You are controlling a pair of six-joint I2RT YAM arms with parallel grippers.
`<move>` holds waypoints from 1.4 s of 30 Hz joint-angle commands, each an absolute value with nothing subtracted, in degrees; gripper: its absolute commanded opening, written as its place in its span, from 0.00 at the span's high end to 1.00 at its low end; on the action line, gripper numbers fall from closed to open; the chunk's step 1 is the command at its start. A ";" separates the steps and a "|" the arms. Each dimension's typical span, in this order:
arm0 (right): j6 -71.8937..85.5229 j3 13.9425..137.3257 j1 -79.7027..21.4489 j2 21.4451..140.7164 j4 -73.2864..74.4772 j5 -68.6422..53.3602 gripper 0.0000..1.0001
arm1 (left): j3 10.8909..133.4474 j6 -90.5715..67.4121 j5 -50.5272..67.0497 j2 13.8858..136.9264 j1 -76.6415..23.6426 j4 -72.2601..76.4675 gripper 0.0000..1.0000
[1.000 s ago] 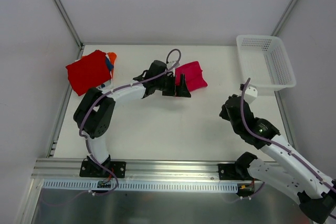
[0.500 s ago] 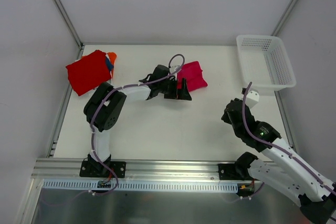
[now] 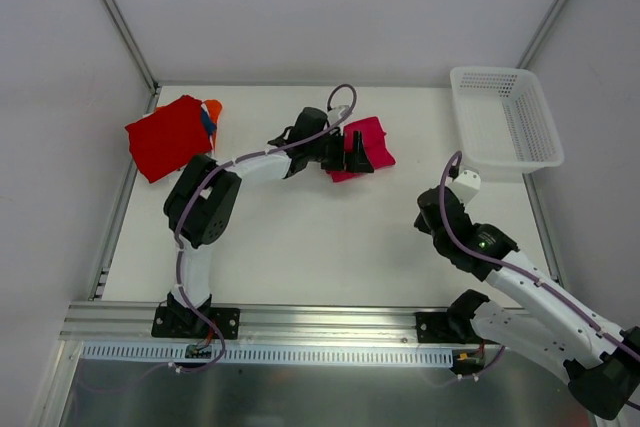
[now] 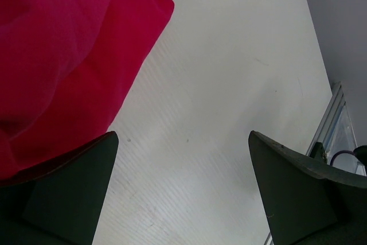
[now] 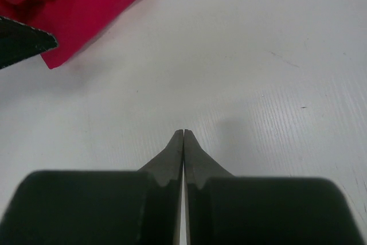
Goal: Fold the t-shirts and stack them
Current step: Fold the long partially folded tshirt into a neat square
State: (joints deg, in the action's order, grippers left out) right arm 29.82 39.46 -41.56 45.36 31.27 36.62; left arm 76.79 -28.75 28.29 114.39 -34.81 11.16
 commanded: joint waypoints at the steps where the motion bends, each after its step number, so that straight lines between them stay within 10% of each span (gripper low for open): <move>1: 29.97 39.46 -41.84 45.53 29.44 37.18 0.99 | 81.20 -26.28 29.36 116.36 -33.75 10.29 0.01; 42: 34.54 37.71 -46.14 38.59 37.18 39.29 0.99 | 95.21 -26.71 19.07 119.19 -17.40 7.98 0.01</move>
State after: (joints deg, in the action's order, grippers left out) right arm 32.47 37.80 -45.23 40.34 34.79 37.17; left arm 98.30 -24.95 17.76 124.40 -16.47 6.63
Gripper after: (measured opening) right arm 0.009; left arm 0.990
